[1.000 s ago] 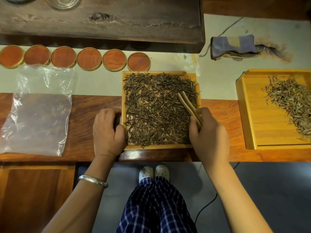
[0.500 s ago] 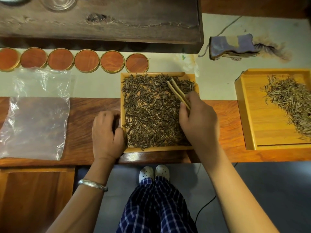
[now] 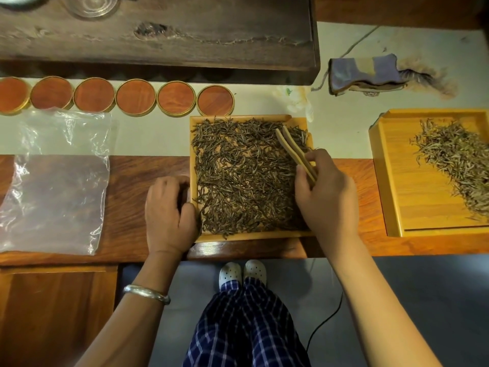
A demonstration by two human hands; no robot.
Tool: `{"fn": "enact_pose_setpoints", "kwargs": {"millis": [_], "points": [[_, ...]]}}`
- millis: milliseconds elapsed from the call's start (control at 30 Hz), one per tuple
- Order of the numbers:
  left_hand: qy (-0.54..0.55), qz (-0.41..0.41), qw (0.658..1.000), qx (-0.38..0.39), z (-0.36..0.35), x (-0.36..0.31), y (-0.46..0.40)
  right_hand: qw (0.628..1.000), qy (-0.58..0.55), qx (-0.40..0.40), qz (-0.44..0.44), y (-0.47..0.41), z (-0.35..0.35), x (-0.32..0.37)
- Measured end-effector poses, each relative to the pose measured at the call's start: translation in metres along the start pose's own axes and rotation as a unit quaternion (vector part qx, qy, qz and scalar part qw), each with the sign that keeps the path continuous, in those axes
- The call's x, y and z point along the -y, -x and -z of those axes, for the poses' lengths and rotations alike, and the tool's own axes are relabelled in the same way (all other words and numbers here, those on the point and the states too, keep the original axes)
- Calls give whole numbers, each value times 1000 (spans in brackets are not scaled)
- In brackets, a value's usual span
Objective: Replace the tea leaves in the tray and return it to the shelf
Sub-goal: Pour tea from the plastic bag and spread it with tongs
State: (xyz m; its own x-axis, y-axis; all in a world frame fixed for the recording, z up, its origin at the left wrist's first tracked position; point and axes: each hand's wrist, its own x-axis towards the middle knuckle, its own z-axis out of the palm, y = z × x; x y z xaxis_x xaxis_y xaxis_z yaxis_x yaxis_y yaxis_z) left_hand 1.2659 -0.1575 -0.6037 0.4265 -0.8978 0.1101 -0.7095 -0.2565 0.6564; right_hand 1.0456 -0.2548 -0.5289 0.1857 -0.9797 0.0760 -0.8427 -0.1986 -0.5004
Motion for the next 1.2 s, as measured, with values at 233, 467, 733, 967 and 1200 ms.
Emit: {"fn": "enact_pose_setpoints", "kwargs": {"millis": [233,467,733,967,1200], "points": [[0,-2,1000,-1,0,-1,0,998,-3,61,12,48,9,2],[1,3,1000,0,0,-1,1,997,-43,71,5,54,-4,0],[6,2,1000,-4,0,0,1,998,-18,56,0,60,6,-13],[5,11,1000,0,0,0,0,997,-12,-47,-53,34,20,-43],[-3,14,1000,-1,-1,1,1,995,27,-36,-89,20,12,-60]]}}
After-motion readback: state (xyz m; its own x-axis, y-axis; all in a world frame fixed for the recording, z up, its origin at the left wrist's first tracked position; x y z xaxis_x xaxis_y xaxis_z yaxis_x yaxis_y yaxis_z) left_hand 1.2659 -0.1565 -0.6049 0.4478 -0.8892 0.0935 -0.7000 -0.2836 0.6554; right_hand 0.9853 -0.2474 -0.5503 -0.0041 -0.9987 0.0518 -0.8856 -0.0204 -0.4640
